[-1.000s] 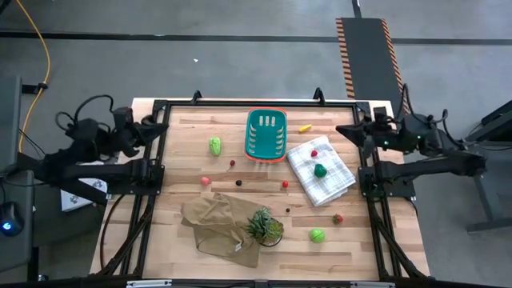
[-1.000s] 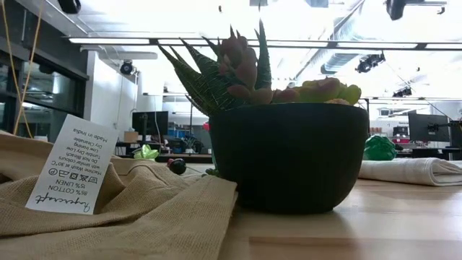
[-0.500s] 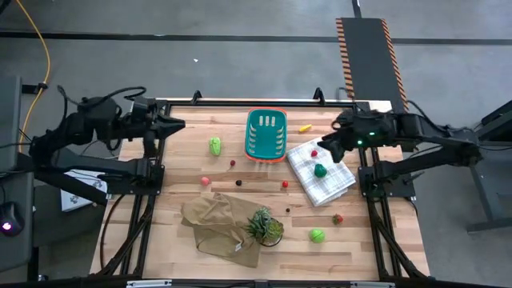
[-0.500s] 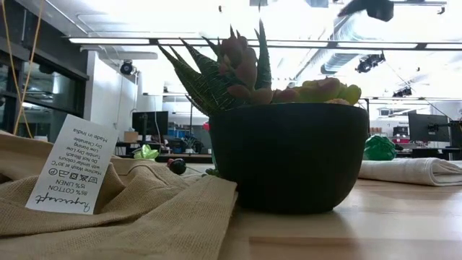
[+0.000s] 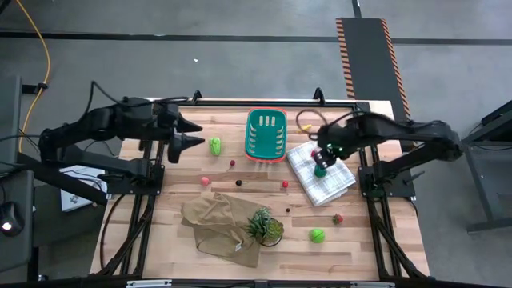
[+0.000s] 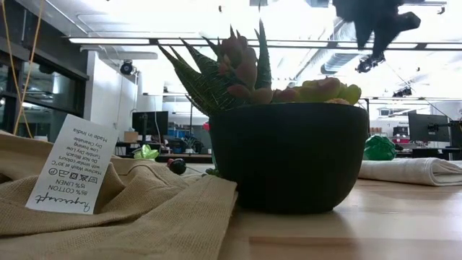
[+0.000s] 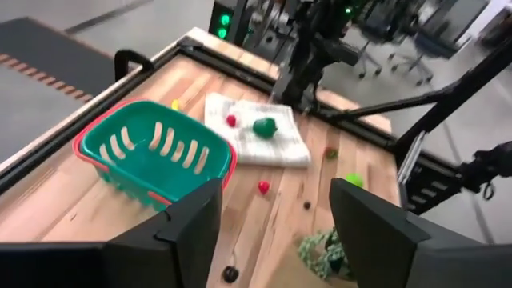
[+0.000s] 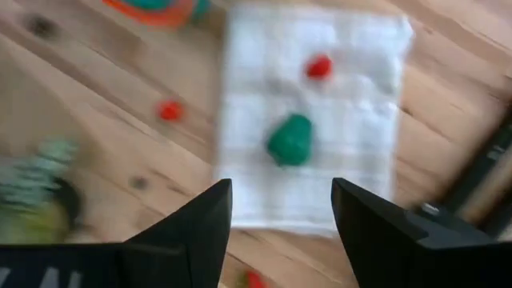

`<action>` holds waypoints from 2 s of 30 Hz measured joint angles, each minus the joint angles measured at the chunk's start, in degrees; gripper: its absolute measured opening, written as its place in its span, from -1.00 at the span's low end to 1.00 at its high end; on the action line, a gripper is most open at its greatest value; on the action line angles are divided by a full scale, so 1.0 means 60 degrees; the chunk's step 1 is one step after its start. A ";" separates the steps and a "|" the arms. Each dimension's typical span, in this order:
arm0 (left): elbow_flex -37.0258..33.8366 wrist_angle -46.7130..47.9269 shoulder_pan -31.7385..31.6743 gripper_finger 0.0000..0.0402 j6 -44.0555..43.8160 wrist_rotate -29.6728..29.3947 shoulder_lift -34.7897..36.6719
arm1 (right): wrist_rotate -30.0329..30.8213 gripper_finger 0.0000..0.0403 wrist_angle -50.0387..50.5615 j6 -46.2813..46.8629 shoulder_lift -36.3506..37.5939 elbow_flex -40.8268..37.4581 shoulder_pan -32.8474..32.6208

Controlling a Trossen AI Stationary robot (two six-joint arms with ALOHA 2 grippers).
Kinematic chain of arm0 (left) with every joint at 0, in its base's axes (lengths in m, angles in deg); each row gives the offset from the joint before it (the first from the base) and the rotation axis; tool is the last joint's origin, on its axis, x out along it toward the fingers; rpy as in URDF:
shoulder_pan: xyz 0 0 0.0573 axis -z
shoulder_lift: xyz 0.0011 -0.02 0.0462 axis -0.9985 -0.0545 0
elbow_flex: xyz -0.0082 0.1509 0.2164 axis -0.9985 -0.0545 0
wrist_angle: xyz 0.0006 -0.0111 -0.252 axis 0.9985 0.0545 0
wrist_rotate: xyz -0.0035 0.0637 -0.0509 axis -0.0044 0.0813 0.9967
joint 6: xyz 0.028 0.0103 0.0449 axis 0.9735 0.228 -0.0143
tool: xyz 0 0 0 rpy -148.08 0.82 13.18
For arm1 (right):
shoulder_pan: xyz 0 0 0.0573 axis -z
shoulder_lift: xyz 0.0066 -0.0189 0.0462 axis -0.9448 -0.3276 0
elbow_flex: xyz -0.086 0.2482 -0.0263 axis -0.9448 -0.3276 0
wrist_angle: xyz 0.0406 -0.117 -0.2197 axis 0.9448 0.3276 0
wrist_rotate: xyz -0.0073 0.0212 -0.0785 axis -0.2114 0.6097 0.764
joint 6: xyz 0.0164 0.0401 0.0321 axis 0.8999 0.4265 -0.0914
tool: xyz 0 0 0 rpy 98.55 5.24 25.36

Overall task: Pick and placing Produce into tupperware
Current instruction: Put the green bell pepper into the green basket

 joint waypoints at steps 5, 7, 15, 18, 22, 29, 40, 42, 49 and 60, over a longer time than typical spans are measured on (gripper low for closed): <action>0.0000 -0.0001 0.0002 0.20 0.0365 0.0000 -0.0506 | 0.0138 0.02 0.0257 -0.0638 -0.0849 0.0000 0.0000; 0.0000 -0.0004 0.0000 0.22 0.0536 0.0000 -0.0690 | 0.0362 0.02 0.0103 -0.0879 -0.1080 -0.0001 0.0000; -0.0004 -0.0011 0.0000 0.24 0.0561 0.0401 -0.1068 | 0.0710 0.06 -0.0458 -0.1149 -0.1495 -0.0004 0.0007; -0.0004 -0.0003 0.0001 0.24 0.0563 0.0503 -0.1096 | 0.0791 0.19 -0.0438 -0.0947 -0.1495 -0.0007 0.0007; -0.0004 0.0203 0.0004 0.24 0.0706 0.0500 -0.1091 | 0.1163 0.45 -0.0088 -0.0520 -0.1495 -0.0007 0.0007; -0.0004 0.0444 0.0002 0.24 0.0733 0.0503 -0.1092 | 0.1204 0.66 -0.0236 0.0390 -0.1469 -0.0238 0.0036; -0.0004 0.0785 0.0000 0.24 0.0733 0.0503 -0.1088 | -0.0508 0.66 -0.2831 0.1565 -0.1408 -0.2977 0.0047; -0.0004 0.0887 0.0000 0.24 0.0733 0.0503 -0.1088 | -0.0694 0.66 -0.3286 0.1631 -0.1400 -0.3272 0.0055; -0.0004 0.0994 0.0000 0.24 0.0729 0.0503 -0.1088 | -0.1046 0.66 -0.4096 0.1985 -0.1404 -0.4205 0.0257; -0.0004 0.0988 0.0002 0.24 0.0699 0.0492 -0.1088 | -0.0958 0.66 -0.5299 0.1661 -0.1433 -0.4894 0.0909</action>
